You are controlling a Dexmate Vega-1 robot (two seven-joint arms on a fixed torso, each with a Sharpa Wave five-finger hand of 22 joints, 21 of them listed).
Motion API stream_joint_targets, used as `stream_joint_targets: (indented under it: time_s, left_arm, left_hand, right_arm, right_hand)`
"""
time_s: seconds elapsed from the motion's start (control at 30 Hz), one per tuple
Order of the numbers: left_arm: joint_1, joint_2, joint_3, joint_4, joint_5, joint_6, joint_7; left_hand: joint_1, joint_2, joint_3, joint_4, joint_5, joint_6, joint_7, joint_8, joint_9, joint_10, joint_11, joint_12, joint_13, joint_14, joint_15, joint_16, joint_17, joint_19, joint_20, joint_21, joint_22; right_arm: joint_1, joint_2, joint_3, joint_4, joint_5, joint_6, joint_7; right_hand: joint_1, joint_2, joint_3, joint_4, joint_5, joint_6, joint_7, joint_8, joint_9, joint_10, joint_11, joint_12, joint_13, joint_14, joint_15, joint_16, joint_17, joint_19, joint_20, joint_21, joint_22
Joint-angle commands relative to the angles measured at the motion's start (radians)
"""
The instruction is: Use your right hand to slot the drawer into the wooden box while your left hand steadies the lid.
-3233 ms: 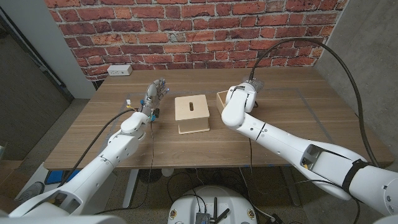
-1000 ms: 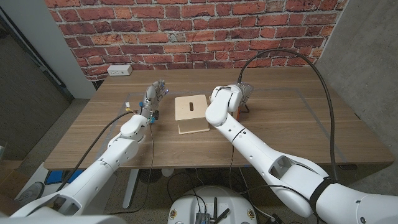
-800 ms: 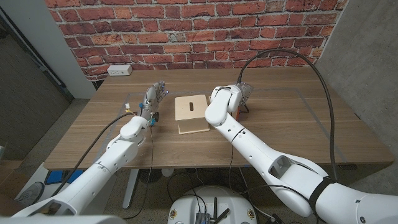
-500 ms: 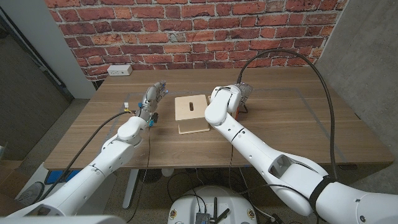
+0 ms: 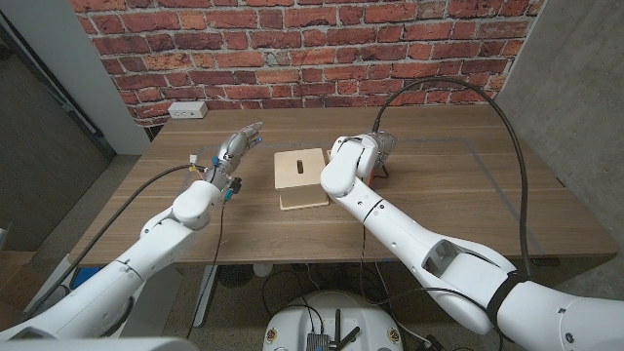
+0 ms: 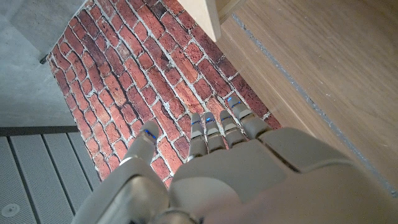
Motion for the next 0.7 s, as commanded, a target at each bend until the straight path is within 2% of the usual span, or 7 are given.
stream_joint_targets:
  time_s: [0.03,0.4,0.53,0.7]
  left_arm:
    - [0.024,0.080,-0.007,-0.073,0.148,0.014,0.014]
    - [0.061,0.168,-0.027,-0.141,0.259,0.040,-0.008]
    - [0.081,0.201,-0.029,-0.169,0.346,0.060,0.014]
    - [0.102,0.222,-0.037,-0.182,0.402,0.051,0.022]
  left_hand:
    - [0.010,0.036,0.003,-0.009,0.005,0.018,-0.003,0.003,0.003,0.015,-0.001,0.004,0.002,0.012,-0.055,0.004,0.001,0.012,-0.083,0.009,0.006]
    - [0.009,0.035,0.005,-0.013,0.005,0.038,-0.016,0.002,0.003,0.027,-0.008,0.002,0.002,0.020,-0.072,0.003,0.002,0.019,-0.091,0.008,0.006]
    - [-0.010,0.040,0.001,0.003,0.002,0.066,-0.023,0.005,0.003,0.052,-0.021,0.007,0.002,0.036,-0.082,0.007,0.007,0.027,-0.096,0.008,0.006]
    - [-0.015,0.039,-0.001,0.007,0.001,0.072,-0.027,0.003,0.003,0.057,-0.022,0.006,0.002,0.044,-0.090,0.009,0.007,0.034,-0.103,0.009,0.006]
  right_arm:
    - [0.006,-0.017,-0.026,-0.002,0.040,-0.059,-0.028]
    - [0.015,-0.039,-0.054,-0.020,0.105,-0.102,-0.064]
    - [0.021,-0.053,-0.075,-0.027,0.127,-0.122,-0.074]
    - [0.016,-0.051,-0.074,-0.030,0.129,-0.125,-0.080]
  right_hand:
    - [0.067,0.073,0.016,0.009,0.005,0.082,-0.020,0.002,0.010,0.079,-0.065,-0.005,0.001,0.010,-0.011,-0.004,0.006,-0.006,-0.085,0.007,0.003]
    - [0.067,0.072,0.018,0.008,0.007,0.087,-0.019,0.001,0.010,0.082,-0.064,-0.011,0.004,0.011,-0.011,-0.009,0.009,-0.009,-0.085,0.016,0.002]
    - [0.066,0.072,0.018,0.009,0.007,0.085,-0.018,-0.001,0.011,0.082,-0.065,-0.012,0.006,0.012,-0.011,-0.011,0.011,-0.010,-0.085,0.019,0.002]
    - [0.067,0.072,0.018,0.008,0.008,0.084,-0.019,-0.002,0.011,0.083,-0.065,-0.013,0.008,0.014,-0.012,-0.011,0.012,-0.011,-0.085,0.021,0.001]
